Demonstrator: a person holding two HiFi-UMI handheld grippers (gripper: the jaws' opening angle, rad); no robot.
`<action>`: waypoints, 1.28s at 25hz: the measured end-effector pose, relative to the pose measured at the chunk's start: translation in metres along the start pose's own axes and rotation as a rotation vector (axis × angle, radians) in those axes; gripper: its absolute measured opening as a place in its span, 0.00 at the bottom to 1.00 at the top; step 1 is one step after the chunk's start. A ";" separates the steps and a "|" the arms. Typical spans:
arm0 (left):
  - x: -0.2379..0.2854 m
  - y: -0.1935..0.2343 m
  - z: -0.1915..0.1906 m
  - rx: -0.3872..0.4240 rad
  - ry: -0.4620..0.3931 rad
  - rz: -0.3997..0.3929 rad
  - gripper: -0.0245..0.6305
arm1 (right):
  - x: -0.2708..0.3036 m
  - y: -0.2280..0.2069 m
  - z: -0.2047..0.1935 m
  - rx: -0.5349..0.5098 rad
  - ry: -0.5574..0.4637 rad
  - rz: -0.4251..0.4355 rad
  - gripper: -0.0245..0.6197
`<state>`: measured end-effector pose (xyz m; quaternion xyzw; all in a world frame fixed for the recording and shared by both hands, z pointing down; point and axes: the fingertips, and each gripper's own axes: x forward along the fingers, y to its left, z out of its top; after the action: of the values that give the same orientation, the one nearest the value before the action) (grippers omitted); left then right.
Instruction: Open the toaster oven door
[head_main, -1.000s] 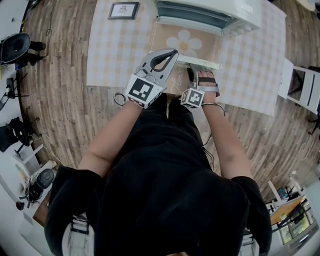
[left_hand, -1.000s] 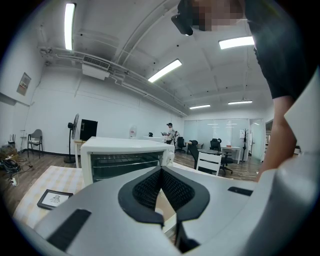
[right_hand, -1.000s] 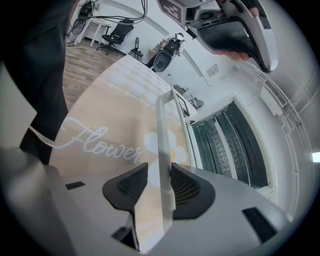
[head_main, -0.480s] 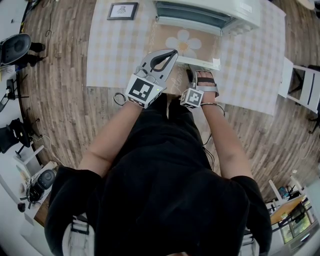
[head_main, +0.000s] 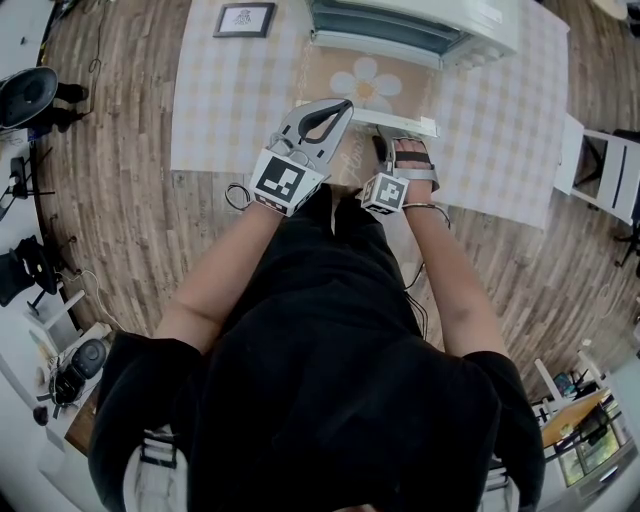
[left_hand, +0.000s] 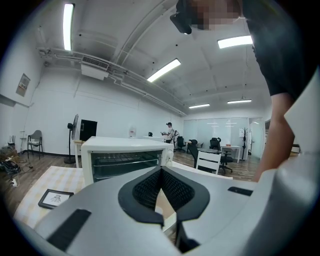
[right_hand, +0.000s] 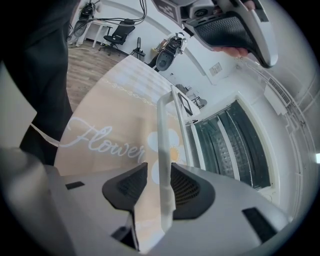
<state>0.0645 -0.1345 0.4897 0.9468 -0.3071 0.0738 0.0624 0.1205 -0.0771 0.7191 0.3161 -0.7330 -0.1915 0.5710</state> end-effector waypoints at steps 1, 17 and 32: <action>-0.001 0.000 0.001 -0.001 -0.003 0.002 0.06 | -0.002 -0.001 0.001 -0.001 -0.004 -0.001 0.27; -0.007 -0.003 0.027 0.026 -0.042 0.035 0.06 | -0.047 -0.055 0.040 0.177 -0.161 0.074 0.27; -0.017 0.008 0.051 0.049 -0.038 0.061 0.06 | -0.128 -0.182 0.086 0.601 -0.429 -0.040 0.13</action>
<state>0.0509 -0.1395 0.4371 0.9395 -0.3349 0.0651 0.0308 0.1022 -0.1292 0.4866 0.4364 -0.8534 -0.0408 0.2821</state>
